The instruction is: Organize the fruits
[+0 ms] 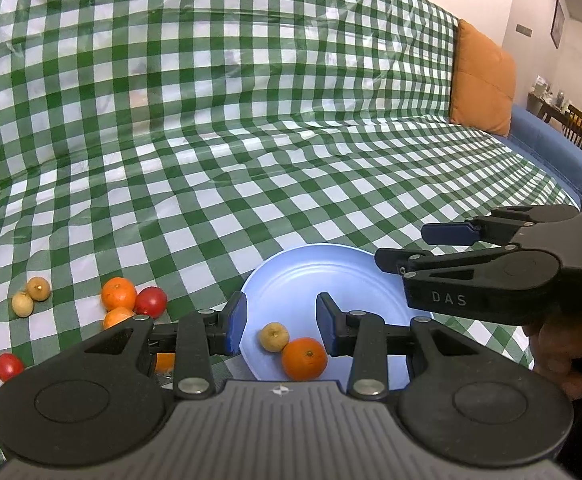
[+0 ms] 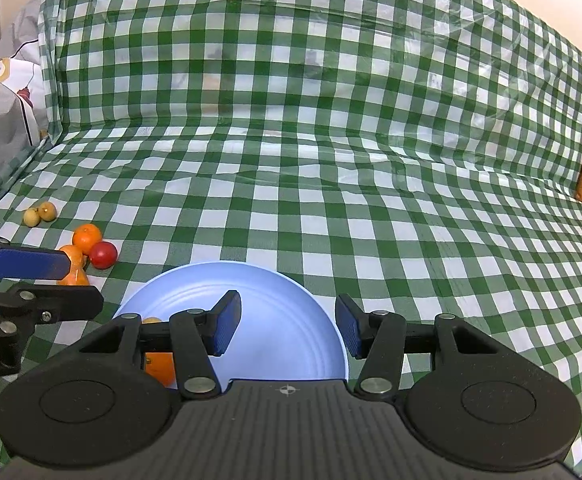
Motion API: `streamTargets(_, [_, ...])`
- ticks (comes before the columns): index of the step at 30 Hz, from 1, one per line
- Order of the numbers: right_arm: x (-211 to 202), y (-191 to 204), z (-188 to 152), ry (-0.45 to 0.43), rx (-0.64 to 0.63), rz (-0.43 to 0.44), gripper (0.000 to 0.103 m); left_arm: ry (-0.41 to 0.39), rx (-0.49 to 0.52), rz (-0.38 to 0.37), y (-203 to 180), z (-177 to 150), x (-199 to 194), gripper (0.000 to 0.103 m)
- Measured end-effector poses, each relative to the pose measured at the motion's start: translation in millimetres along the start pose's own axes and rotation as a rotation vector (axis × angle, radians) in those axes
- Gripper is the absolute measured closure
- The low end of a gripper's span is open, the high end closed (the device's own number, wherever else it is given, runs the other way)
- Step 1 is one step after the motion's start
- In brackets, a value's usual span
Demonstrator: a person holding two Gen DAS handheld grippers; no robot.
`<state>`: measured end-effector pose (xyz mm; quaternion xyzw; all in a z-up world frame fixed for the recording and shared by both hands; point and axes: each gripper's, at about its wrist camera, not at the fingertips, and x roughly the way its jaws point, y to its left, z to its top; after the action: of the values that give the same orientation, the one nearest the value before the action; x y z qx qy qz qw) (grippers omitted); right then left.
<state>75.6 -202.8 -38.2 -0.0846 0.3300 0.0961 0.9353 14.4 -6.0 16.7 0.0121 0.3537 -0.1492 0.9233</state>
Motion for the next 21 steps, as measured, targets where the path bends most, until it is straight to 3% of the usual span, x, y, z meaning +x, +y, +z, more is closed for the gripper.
streamTargets(21, [0,9,3,-0.009,-0.013,0.014,0.049,-0.011,-0.050,0.061,43,0,-20,0.061])
